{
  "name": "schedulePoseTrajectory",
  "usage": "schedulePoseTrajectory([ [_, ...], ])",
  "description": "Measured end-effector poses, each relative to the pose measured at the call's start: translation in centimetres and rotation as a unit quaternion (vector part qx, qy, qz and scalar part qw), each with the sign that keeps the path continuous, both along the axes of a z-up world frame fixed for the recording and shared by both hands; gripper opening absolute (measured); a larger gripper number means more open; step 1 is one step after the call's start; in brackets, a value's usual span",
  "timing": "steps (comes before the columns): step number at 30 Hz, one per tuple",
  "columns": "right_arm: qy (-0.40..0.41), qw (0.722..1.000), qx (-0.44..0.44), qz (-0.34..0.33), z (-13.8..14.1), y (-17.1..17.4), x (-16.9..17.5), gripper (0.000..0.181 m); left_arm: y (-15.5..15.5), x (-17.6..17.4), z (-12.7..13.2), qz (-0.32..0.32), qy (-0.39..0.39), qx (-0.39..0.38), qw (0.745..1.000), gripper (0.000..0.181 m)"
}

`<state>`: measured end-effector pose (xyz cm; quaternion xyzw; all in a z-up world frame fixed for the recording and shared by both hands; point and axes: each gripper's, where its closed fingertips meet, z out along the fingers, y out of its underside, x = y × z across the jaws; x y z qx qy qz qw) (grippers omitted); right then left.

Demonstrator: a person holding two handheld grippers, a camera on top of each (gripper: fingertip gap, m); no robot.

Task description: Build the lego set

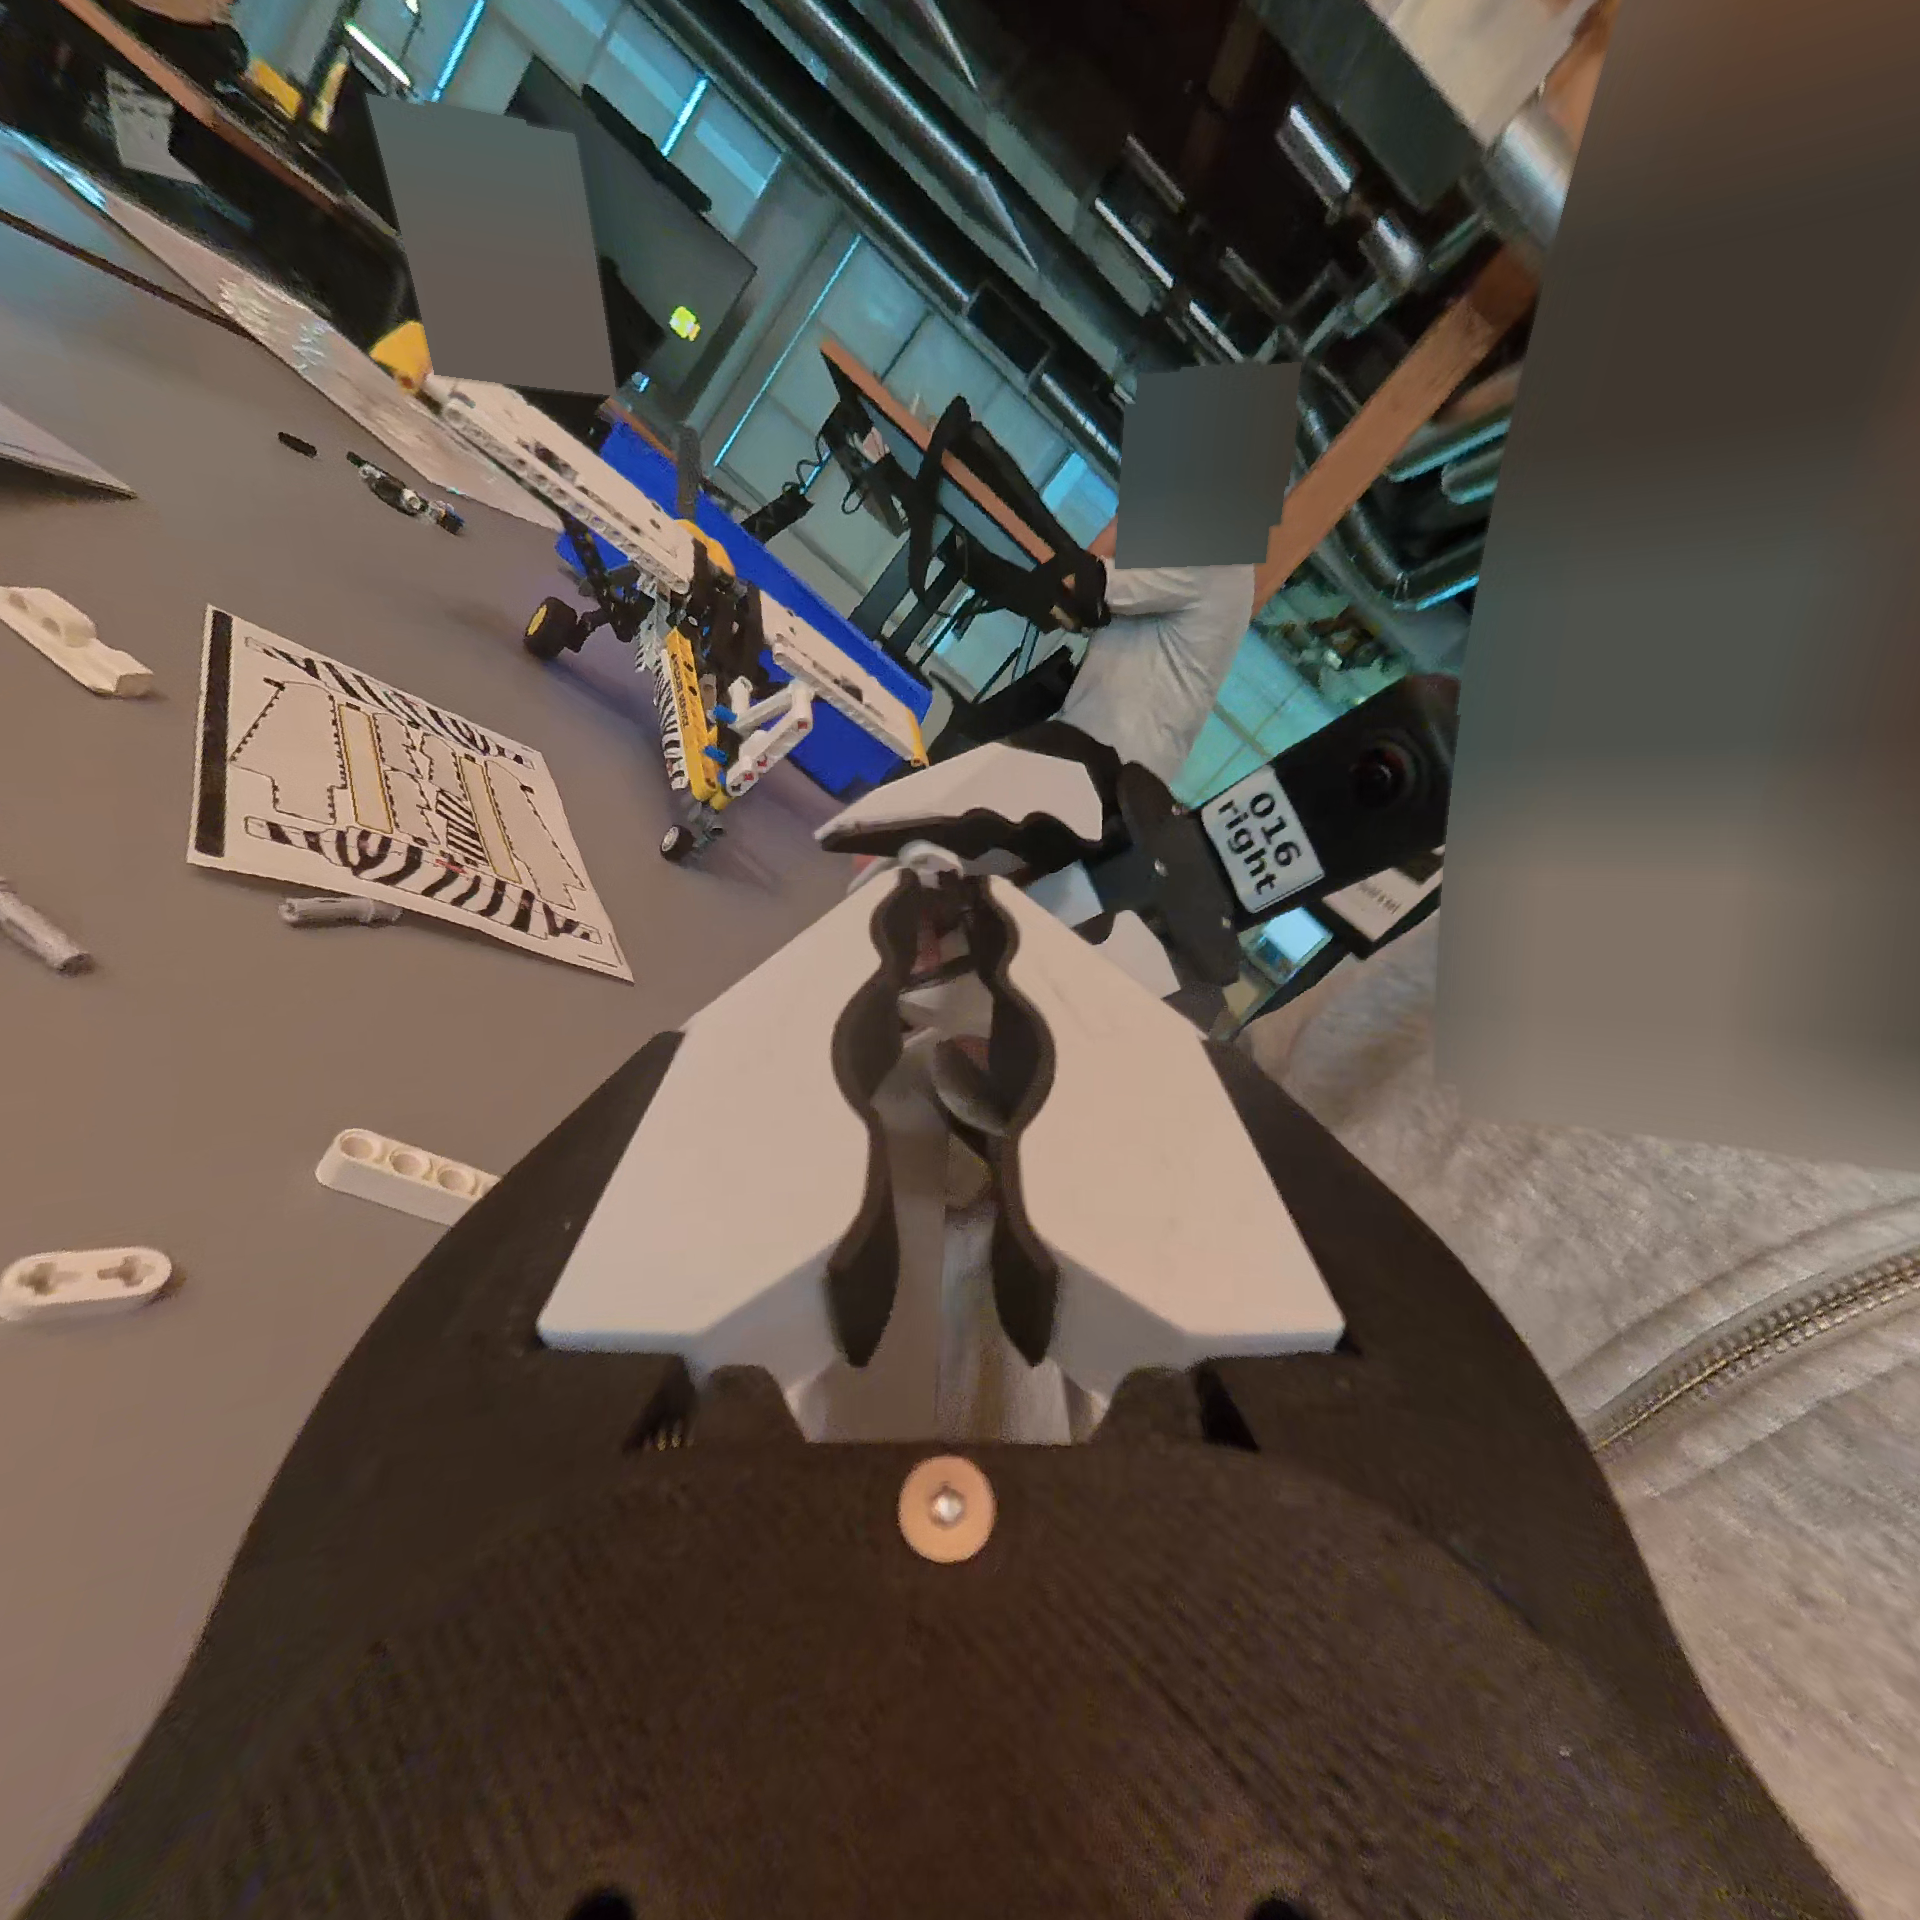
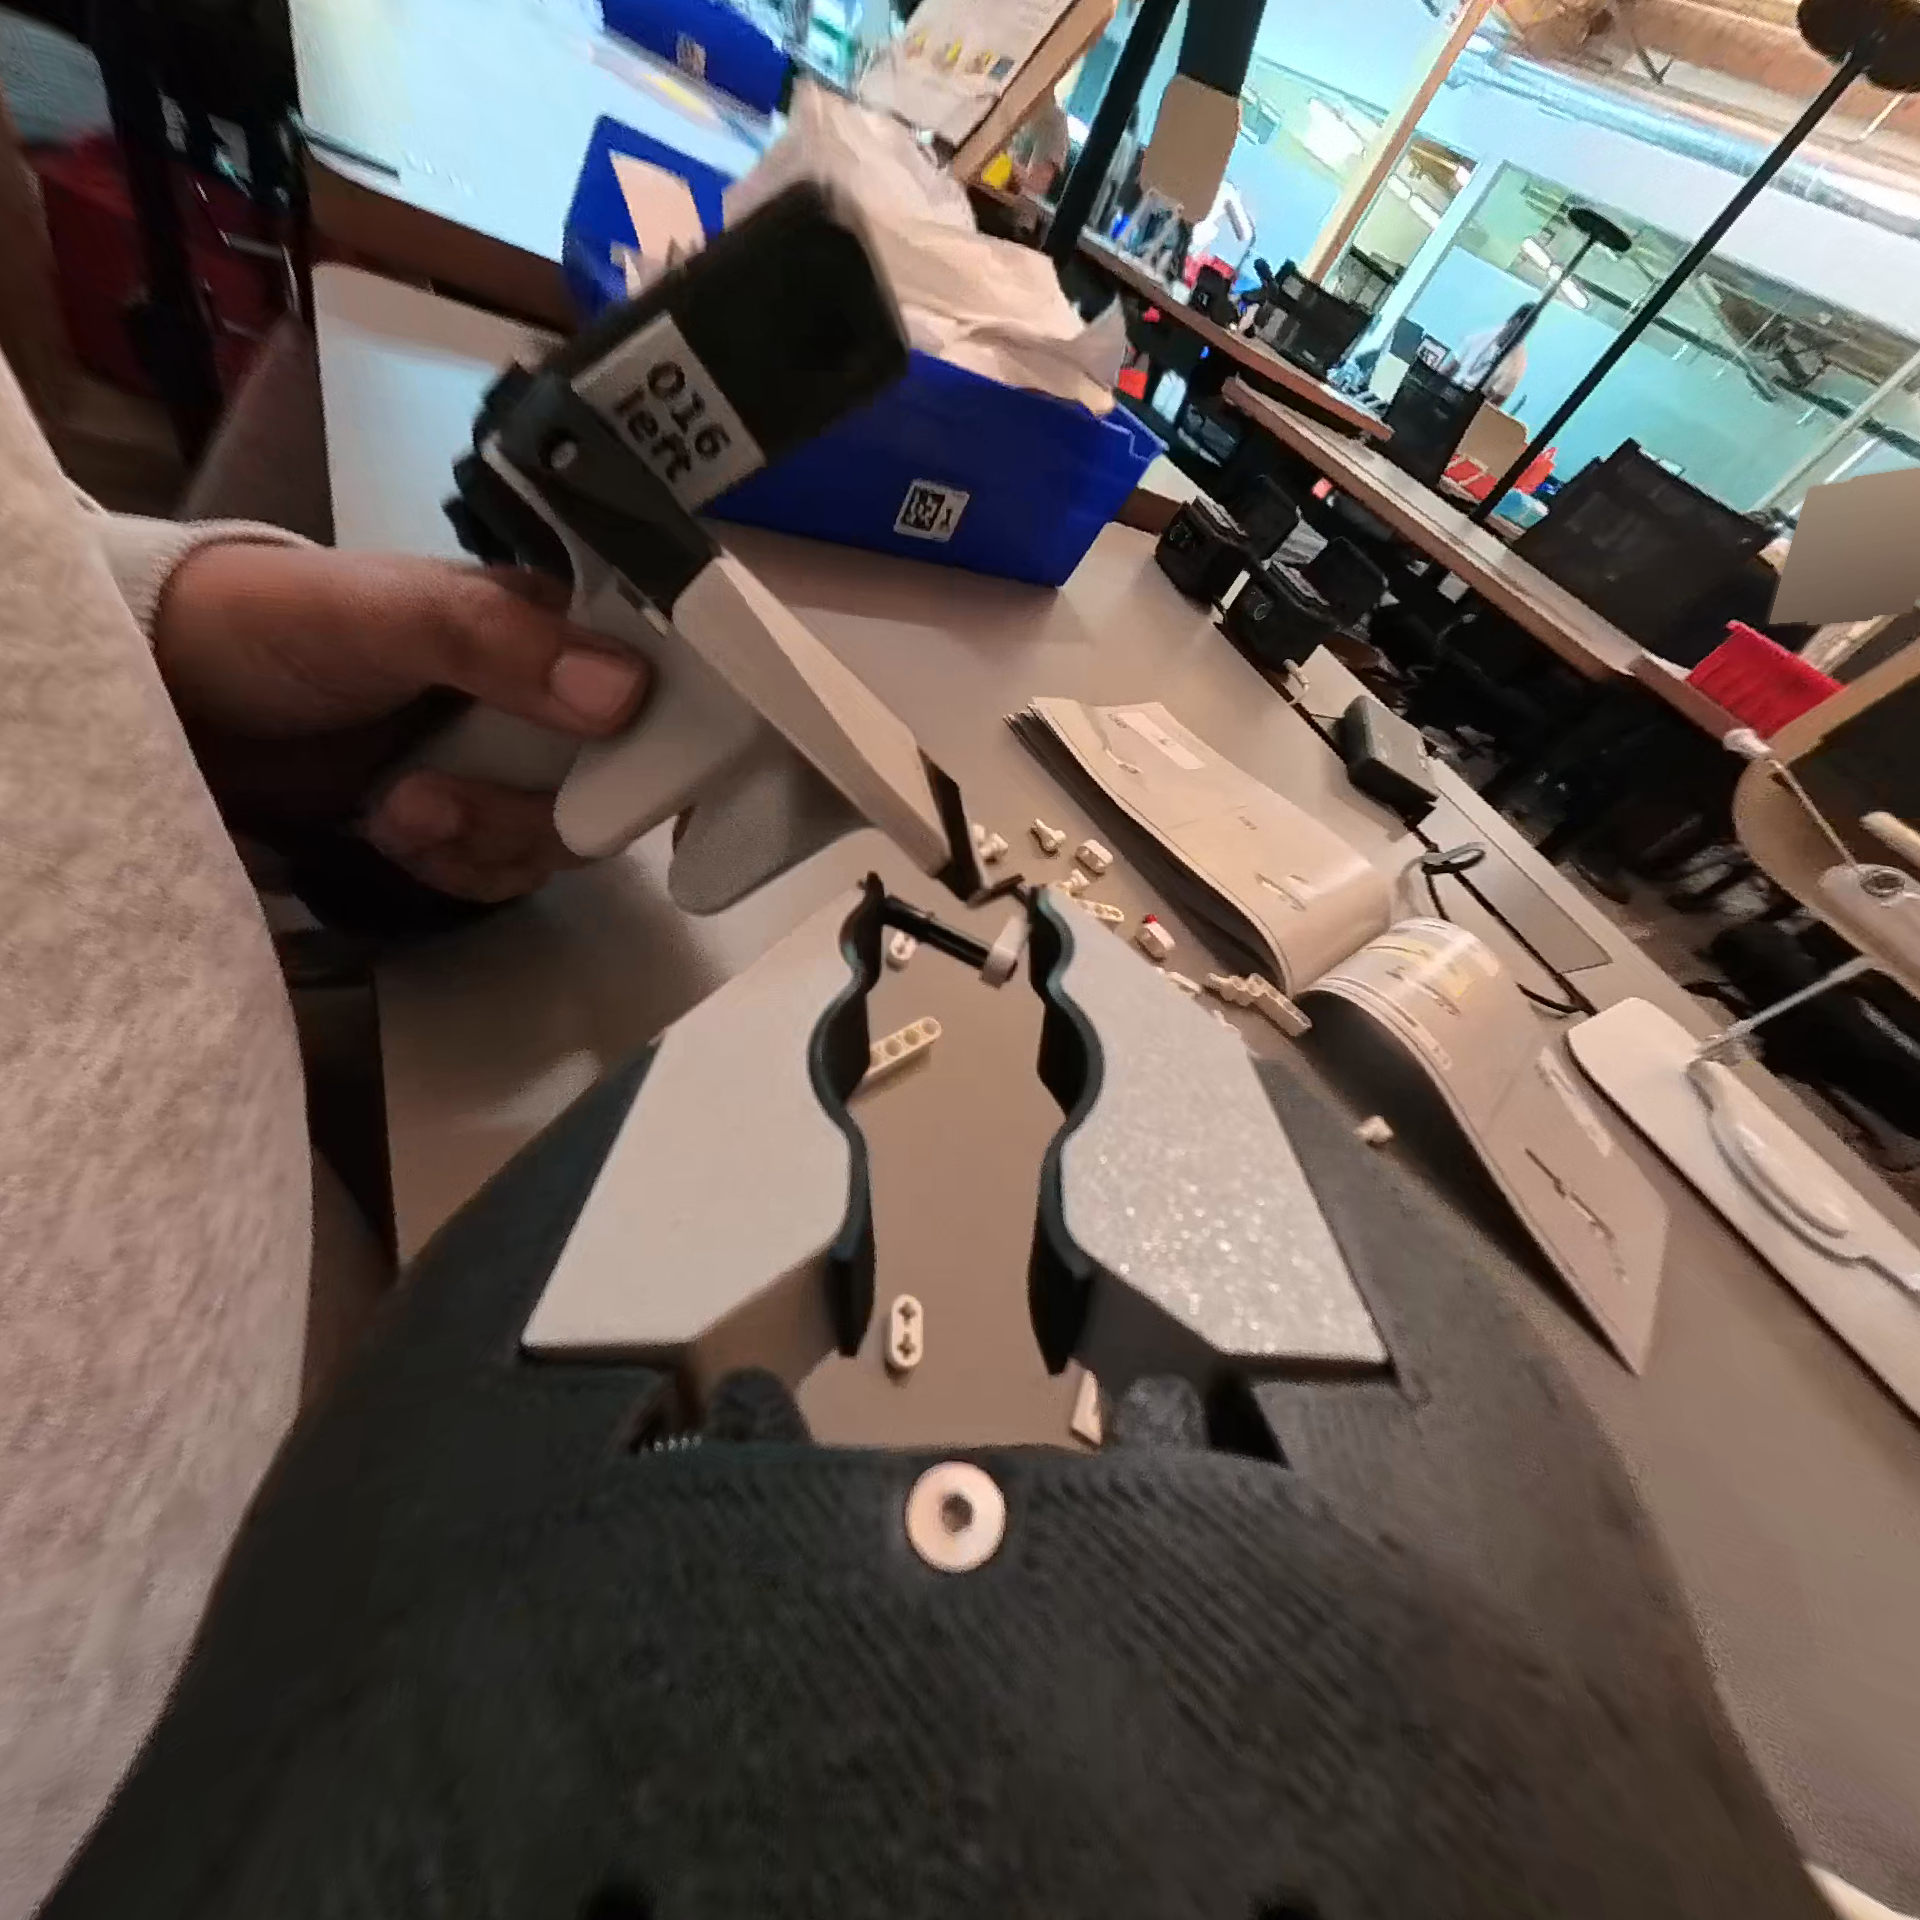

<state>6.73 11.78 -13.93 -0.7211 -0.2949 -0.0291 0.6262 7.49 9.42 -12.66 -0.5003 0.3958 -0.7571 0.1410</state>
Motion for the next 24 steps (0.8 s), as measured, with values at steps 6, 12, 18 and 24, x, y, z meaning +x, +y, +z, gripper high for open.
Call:
schedulePoseTrajectory([
  [6,0.066,0.994,0.048,0.069,2.0,-1.0,-1.3,0.027,0.0,0.0,0.1,-0.043,-0.004,-0.087,0.995,0.037],
  [12,0.065,0.994,0.048,0.068,1.6,-0.5,-1.9,0.027,-1.2,-0.6,1.2,-0.112,-0.028,-0.154,0.981,0.024],
  [18,0.001,0.999,0.043,0.033,0.7,0.2,-1.7,0.027,-1.3,-0.3,0.7,-0.118,-0.002,-0.175,0.977,0.013],
  [24,-0.002,0.999,0.03,0.021,0.4,0.3,-1.1,0.028,-1.3,-0.1,0.1,-0.11,0.015,-0.165,0.98,0.011],
])
